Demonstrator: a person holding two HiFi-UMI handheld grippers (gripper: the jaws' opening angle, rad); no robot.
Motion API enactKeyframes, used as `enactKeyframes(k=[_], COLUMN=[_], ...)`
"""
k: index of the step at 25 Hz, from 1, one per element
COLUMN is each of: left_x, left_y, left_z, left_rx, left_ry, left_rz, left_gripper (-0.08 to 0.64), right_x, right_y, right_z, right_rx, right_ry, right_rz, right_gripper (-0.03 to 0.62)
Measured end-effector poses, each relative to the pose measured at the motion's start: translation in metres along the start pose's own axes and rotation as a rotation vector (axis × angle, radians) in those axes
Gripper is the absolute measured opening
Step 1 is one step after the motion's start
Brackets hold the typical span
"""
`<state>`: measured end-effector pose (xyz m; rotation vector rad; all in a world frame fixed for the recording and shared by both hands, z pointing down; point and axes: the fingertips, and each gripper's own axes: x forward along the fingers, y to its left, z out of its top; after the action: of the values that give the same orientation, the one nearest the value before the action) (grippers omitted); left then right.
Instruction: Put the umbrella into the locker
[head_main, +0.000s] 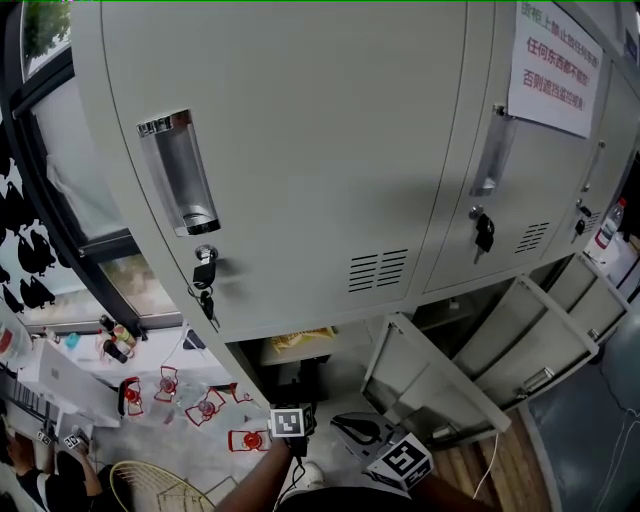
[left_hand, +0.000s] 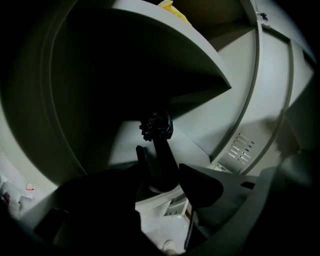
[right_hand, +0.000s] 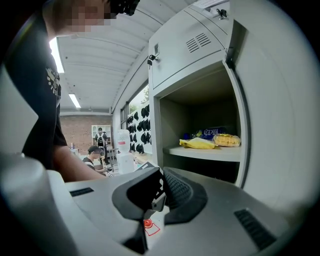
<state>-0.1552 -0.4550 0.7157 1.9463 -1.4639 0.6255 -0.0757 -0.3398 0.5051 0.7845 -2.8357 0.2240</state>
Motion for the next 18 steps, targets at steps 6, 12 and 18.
enactKeyframes(k=[6,12,18], left_x=[-0.012,-0.069,-0.143], left_y=[-0.002,-0.023,-0.045], left_z=[0.001,0.029,0.059], left_rx=[0.016,0.066,0.077], left_ry=[-0.053,-0.238,-0.434], left_rz=[-0.011,-0.006,0.003], left_gripper=[0.249,0.245,0.167], right_x=[-0.011,-0.026,-0.042], right_y=[-0.012,-0.019,-0.017], right_z=[0.007,0.017,0.032], right_rx=[-0.009,-0.043,-0.103], right_ry=[-0.021,-0.041,-0.073], right_rz=[-0.038,-0.057,-0.056], right_gripper=[0.043,0.043,0.043])
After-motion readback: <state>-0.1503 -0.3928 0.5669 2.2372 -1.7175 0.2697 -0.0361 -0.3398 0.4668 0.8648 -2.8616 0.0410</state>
